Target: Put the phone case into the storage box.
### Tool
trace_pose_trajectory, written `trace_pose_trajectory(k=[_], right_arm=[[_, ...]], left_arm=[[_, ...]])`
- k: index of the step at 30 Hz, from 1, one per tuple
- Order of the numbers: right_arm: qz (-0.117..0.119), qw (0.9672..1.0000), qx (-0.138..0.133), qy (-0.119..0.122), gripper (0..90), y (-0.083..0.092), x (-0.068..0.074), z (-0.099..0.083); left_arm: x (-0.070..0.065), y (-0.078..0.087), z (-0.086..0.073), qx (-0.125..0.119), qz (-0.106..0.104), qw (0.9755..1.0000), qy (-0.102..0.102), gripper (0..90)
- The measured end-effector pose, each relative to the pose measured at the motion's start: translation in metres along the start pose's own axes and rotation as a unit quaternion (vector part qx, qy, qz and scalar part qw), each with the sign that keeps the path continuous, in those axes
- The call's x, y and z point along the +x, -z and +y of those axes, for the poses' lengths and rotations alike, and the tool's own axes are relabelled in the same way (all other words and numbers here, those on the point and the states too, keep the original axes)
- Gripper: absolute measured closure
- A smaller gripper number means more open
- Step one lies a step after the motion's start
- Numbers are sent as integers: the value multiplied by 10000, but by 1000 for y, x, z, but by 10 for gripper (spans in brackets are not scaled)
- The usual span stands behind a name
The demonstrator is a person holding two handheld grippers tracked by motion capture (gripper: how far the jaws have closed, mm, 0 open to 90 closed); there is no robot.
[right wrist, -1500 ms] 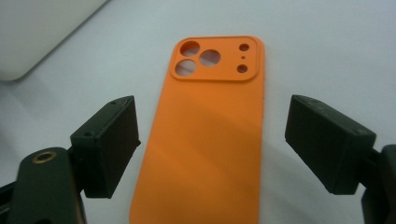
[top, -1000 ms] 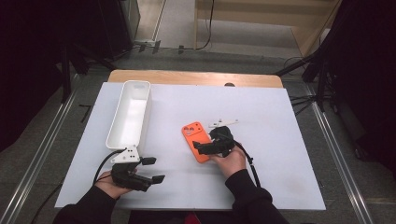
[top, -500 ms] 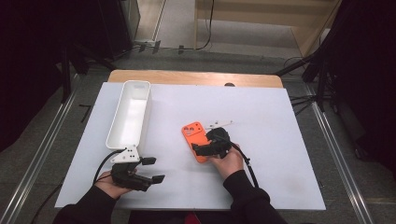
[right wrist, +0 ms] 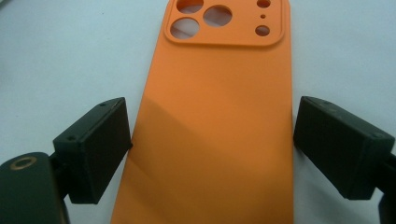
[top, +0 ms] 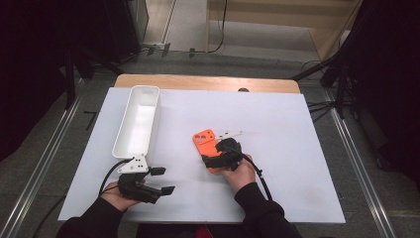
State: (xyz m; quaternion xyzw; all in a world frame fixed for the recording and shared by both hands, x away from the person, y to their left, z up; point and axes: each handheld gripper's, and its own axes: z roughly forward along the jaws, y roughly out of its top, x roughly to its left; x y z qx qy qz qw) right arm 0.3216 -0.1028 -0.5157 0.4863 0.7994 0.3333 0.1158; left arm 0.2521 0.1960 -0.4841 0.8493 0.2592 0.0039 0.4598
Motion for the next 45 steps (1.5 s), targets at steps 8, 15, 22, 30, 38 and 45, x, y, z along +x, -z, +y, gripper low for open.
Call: trace_pose_trajectory(k=[8, 15, 22, 30, 38, 45], right_arm=[[-199, 9997, -68, 124, 99, -2, 6, -3], [-316, 9993, -110, 186, 99, -3, 9, -5], [-564, 9976, -292, 277, 100, -5, 16, -12], [-565, 9976, -290, 275, 100, -6, 16, -12], [-552, 9976, -293, 306, 112, -5, 16, -12], [-530, 9978, -289, 275, 127, -4, 15, -12]], left_arm=[[0, 0, 0, 3, 2, 10000, -2, 237], [0, 0, 0, 5, 1, 10000, -3, 237], [0, 0, 0, 2, 1, 10000, -1, 237], [0, 0, 0, 7, -1, 10000, -3, 237], [-1, 0, 0, 10, 1, 10000, 11, 237], [0, 0, 0, 16, 2, 10000, 17, 237]])
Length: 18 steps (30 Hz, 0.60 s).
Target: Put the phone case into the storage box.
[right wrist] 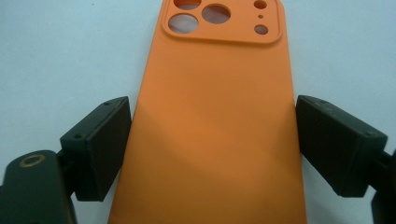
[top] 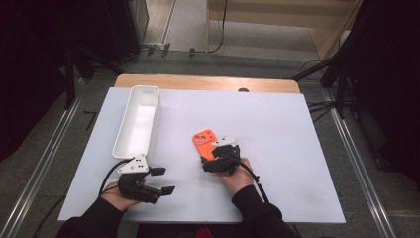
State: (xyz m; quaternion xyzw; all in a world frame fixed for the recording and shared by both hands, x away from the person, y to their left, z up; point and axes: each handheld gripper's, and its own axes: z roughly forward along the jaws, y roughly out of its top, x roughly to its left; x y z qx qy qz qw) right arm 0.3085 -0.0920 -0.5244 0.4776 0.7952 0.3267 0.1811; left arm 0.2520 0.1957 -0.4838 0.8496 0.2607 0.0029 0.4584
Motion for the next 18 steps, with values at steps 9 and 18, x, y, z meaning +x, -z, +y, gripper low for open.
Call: trace_pose_trajectory(k=[9, 18], right_arm=[[287, 9995, 120, -18, 135, 2, -9, 4], [535, 9981, 200, -210, 142, 6, -18, 8]], left_arm=[[0, 0, 0, -2, 1, 10000, 7, 237], [0, 0, 0, -6, -1, 10000, 17, 237]])
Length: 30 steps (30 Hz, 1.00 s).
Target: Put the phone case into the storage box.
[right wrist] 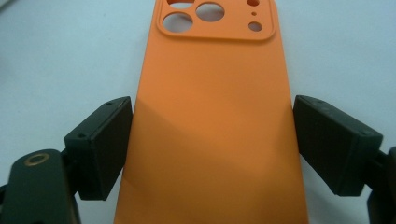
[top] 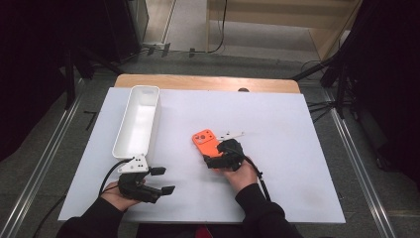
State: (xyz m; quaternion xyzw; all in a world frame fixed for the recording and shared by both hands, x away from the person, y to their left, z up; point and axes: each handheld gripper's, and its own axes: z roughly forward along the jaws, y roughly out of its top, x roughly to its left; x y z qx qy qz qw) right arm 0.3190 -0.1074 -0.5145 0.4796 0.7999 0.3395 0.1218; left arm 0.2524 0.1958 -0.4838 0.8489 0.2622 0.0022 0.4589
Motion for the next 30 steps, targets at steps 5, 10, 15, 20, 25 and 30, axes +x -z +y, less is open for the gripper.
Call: trace_pose_trajectory(k=[5, 10, 15, 20, 25, 30], right_arm=[[160, 9997, -58, -179, 142, 7, -5, 4], [392, 9983, -153, -414, 142, 15, -12, 6], [571, 9965, -248, -562, 143, 23, -16, 8], [757, 9948, -241, -634, 143, 29, -17, 10], [969, 9923, -315, -704, 142, 35, -19, 10], [1057, 9912, -389, -701, 142, 42, -23, 11]], left_arm=[[0, 0, 0, -16, -6, 10000, 15, 237], [0, 0, 0, -13, -16, 10000, 30, 237], [0, 0, 0, -18, -21, 10000, 40, 237], [0, 0, 1, -9, -39, 10000, 63, 237], [-2, -1, 3, 24, -22, 10000, 52, 237], [-7, -5, 6, 81, -102, 9999, -32, 239]])
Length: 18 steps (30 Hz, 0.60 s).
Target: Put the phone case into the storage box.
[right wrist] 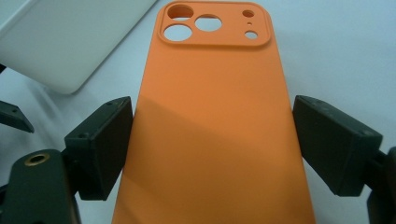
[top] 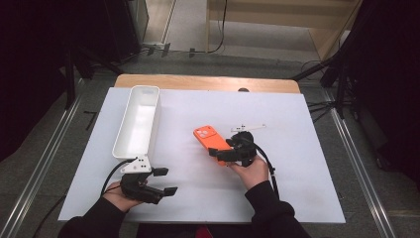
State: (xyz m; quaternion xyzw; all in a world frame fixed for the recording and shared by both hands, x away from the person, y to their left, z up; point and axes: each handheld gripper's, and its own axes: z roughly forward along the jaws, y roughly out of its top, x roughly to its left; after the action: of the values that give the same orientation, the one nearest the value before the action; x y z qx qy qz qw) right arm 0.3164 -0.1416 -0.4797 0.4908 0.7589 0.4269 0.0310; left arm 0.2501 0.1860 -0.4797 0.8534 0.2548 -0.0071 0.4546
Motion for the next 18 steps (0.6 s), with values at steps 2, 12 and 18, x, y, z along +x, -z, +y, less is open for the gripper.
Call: trace_pose_trajectory(k=[2, 12, 18], right_arm=[[24, 10000, -45, -26, 143, 3, -2, 1], [95, 9999, 1, -107, 142, 10, -9, 0], [118, 9998, -37, -142, 143, 14, -12, -3]], left_arm=[[-1, -2, 1, 18, -45, 10000, 11, 239], [0, -11, 14, -8, -111, 9995, 279, 238], [0, -16, 26, -13, -127, 9990, 438, 236]])
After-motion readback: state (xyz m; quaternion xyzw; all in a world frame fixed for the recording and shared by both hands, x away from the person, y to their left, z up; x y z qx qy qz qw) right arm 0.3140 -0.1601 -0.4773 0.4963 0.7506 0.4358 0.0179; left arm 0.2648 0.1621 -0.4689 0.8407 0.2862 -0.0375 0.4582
